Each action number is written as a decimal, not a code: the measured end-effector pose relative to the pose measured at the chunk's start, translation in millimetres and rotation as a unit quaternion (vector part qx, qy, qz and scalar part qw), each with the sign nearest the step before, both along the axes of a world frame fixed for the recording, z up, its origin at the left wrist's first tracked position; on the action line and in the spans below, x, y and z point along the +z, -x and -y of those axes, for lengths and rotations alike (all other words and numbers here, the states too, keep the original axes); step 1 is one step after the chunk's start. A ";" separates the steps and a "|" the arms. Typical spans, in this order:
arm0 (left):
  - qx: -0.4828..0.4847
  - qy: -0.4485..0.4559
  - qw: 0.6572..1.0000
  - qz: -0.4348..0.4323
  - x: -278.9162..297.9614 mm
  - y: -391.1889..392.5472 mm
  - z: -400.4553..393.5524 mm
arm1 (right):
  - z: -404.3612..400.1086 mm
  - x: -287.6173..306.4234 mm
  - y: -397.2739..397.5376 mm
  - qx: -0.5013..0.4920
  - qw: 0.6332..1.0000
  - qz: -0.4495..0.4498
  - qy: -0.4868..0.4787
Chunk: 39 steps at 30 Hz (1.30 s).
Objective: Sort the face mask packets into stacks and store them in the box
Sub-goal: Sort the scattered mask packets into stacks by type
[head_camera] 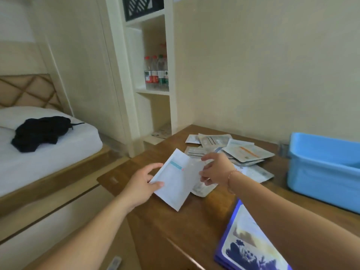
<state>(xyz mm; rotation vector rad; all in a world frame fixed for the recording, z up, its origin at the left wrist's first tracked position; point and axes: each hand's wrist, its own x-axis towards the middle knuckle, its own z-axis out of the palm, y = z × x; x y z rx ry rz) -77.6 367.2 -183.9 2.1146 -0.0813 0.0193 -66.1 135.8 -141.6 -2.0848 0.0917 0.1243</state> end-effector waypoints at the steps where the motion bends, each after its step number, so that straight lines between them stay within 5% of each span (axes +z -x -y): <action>1: 0.009 -0.023 1.000 0.005 -2.5 -4.9 -5.7 | 3.4 -6.1 -0.9 -0.003 1.000 0.002 -0.011; 5: 0.069 -0.140 0.987 0.022 -17.4 -27.9 -40.2 | 18.7 -18.9 1.4 0.046 0.991 0.074 0.101; 10: 0.097 -0.228 0.968 0.026 -28.3 -48.0 -58.6 | 28.6 -27.8 19.5 0.186 0.902 0.122 0.370; 14: 0.062 -0.247 0.966 0.033 -30.6 -55.8 -60.7 | 24.5 -38.7 26.4 0.191 0.871 0.160 0.422; 18: 0.047 -0.305 0.951 0.029 -22.9 -56.2 -55.5 | 21.4 -38.0 30.1 0.219 0.802 0.282 0.479; 22: -0.090 -0.308 0.935 0.151 3.9 -41.4 -10.6 | 23.3 -30.5 42.1 0.120 0.831 0.400 0.367; 26: -0.241 -0.158 0.957 0.045 28.2 -14.0 58.3 | 34.8 6.0 45.9 -0.030 0.921 0.368 0.122; 30: -0.216 0.014 0.975 0.045 36.7 -5.2 96.7 | 60.4 45.4 38.8 -0.120 0.923 0.357 0.082; 34: -0.221 0.199 0.955 -0.009 34.0 5.2 114.3 | 91.3 49.9 61.8 -0.240 0.910 0.337 -0.001; 39: -0.226 0.329 0.913 -0.087 29.1 22.9 143.2 | 111.1 21.0 101.3 -0.095 0.965 0.123 -0.210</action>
